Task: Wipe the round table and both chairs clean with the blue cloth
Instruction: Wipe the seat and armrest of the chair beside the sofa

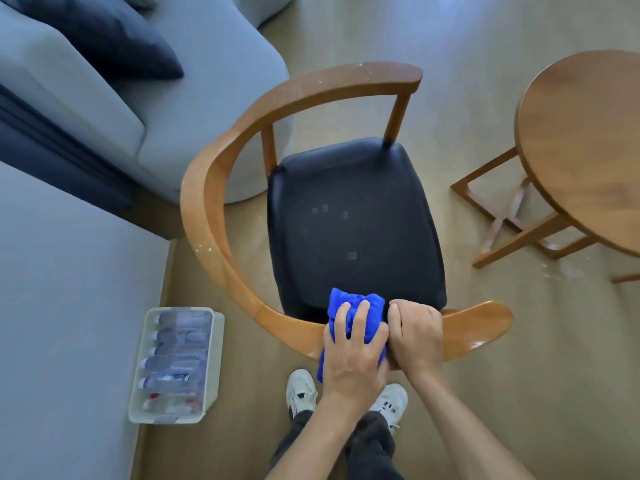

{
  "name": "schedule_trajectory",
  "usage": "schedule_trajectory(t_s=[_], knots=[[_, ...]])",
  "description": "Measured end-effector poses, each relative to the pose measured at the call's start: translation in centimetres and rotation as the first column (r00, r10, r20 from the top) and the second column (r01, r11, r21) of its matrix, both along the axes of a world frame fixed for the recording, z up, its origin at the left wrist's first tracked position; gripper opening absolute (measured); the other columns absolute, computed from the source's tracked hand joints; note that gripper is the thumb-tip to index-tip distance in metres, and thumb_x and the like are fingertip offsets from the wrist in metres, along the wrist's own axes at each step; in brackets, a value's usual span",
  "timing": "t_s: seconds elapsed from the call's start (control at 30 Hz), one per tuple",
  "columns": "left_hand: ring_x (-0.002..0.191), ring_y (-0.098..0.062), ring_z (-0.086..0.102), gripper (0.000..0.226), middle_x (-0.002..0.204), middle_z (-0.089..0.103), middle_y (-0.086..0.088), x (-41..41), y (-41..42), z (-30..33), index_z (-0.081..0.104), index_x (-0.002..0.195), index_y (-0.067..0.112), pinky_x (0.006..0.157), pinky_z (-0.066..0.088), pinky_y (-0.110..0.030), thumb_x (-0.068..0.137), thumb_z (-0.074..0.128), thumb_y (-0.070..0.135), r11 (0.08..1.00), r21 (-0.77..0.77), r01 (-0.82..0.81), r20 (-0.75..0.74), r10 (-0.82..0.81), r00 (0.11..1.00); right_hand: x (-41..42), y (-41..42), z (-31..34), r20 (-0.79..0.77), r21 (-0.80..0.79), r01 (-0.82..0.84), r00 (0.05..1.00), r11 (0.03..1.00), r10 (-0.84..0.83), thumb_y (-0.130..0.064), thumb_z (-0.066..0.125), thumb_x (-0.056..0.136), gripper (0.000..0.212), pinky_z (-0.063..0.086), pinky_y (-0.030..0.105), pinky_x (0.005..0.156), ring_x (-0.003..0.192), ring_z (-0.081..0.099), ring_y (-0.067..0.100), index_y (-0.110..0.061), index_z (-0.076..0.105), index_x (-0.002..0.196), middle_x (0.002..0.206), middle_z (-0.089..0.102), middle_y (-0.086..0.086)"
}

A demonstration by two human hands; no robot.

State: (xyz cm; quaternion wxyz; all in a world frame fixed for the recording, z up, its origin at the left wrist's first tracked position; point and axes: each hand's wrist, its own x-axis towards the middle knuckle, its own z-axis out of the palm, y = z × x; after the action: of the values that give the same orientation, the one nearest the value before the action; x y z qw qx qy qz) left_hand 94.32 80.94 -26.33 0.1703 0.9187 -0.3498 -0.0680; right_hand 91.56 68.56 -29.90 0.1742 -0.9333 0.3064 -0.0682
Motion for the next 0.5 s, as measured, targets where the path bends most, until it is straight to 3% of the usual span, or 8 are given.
schedule_trajectory(t_s=[0.13, 0.3, 0.5], knots=[[0.115, -0.038, 0.049, 0.026, 0.123, 0.059, -0.012, 6.2, 6.7, -0.8, 0.065, 0.095, 0.019, 0.085, 0.048, -0.049, 0.069, 0.062, 0.023, 0.996, -0.01, 0.088, 0.098, -0.087, 0.991, 0.1, 0.6, -0.2, -0.019, -0.05, 0.009, 1.0, 0.999, -0.009, -0.029, 0.04, 0.09, 0.035, 0.034, 0.03, 0.076, 0.07, 0.065, 0.019, -0.016, 0.068, 0.072, 0.069, 0.067, -0.004], [0.12, -0.038, 0.046, 0.027, 0.125, 0.058, -0.013, 16.6, 13.6, 0.2, 0.067, 0.094, 0.015, 0.09, 0.043, -0.054, 0.072, 0.057, 0.027, 0.967, 0.212, 0.143, 0.228, -0.191, 0.955, 0.4, 0.9, -0.1, -0.068, -0.049, -0.002, 0.998, 0.999, -0.001, -0.033, 0.038, 0.09, 0.036, 0.034, 0.031, 0.077, 0.075, 0.063, 0.018, -0.019, 0.067, 0.072, 0.071, 0.066, -0.006], [0.119, -0.03, 0.05, 0.019, 0.123, 0.06, -0.004, 5.6, 5.9, -0.8, 0.065, 0.087, 0.019, 0.095, 0.042, -0.049, 0.074, 0.064, 0.032, 0.983, -0.096, 0.157, 0.05, -0.152, 0.987, 0.4, 0.7, 0.1, -0.072, -0.106, 0.001, 0.997, 0.994, -0.009, -0.032, 0.038, 0.089, 0.037, 0.033, 0.035, 0.074, 0.071, 0.064, 0.023, -0.019, 0.065, 0.068, 0.067, 0.066, -0.004]])
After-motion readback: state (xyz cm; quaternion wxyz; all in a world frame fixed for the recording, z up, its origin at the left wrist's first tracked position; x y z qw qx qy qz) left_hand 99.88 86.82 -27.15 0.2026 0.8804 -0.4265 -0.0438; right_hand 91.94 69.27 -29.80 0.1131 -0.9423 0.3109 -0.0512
